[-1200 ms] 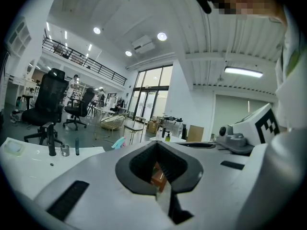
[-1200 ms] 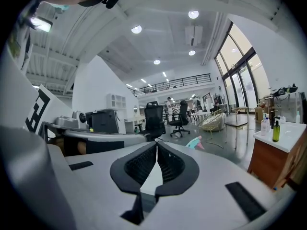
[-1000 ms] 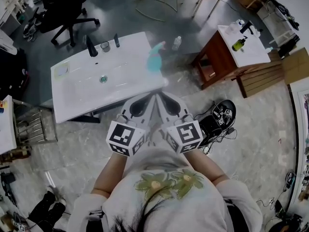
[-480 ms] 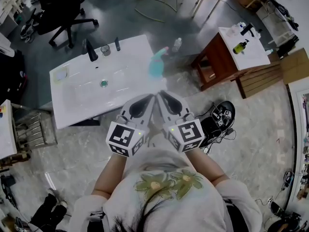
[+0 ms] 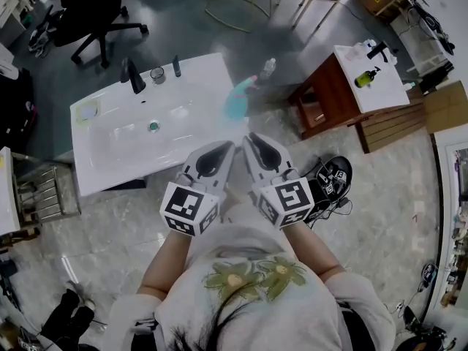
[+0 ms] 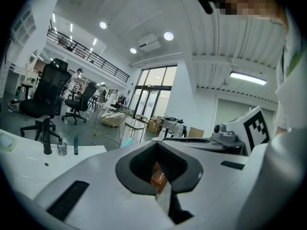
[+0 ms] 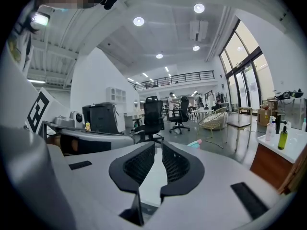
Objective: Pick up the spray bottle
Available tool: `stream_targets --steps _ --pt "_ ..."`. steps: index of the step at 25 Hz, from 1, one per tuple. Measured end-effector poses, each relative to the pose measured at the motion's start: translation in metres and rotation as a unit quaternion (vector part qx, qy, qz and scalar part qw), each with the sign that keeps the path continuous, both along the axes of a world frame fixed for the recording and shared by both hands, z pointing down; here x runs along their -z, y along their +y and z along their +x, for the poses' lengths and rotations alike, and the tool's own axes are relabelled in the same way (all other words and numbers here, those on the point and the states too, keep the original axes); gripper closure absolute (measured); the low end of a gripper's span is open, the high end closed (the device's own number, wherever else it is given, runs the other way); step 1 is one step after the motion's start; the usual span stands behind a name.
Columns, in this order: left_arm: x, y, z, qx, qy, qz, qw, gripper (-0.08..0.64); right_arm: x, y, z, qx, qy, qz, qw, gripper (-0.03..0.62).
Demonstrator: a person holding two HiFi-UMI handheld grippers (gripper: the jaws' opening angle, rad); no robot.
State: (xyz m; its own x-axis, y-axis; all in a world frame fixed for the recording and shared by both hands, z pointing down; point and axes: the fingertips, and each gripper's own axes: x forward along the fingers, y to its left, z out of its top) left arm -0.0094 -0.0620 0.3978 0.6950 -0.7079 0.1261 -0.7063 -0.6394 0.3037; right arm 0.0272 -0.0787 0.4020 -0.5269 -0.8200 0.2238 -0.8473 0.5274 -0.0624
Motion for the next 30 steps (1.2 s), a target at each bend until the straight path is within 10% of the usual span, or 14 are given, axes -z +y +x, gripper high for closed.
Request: stream_targets --steps 30 --pt "-0.009 -0.087 0.018 -0.016 -0.027 -0.015 0.9994 0.552 -0.028 -0.088 0.015 0.099 0.065 -0.044 0.992 0.466"
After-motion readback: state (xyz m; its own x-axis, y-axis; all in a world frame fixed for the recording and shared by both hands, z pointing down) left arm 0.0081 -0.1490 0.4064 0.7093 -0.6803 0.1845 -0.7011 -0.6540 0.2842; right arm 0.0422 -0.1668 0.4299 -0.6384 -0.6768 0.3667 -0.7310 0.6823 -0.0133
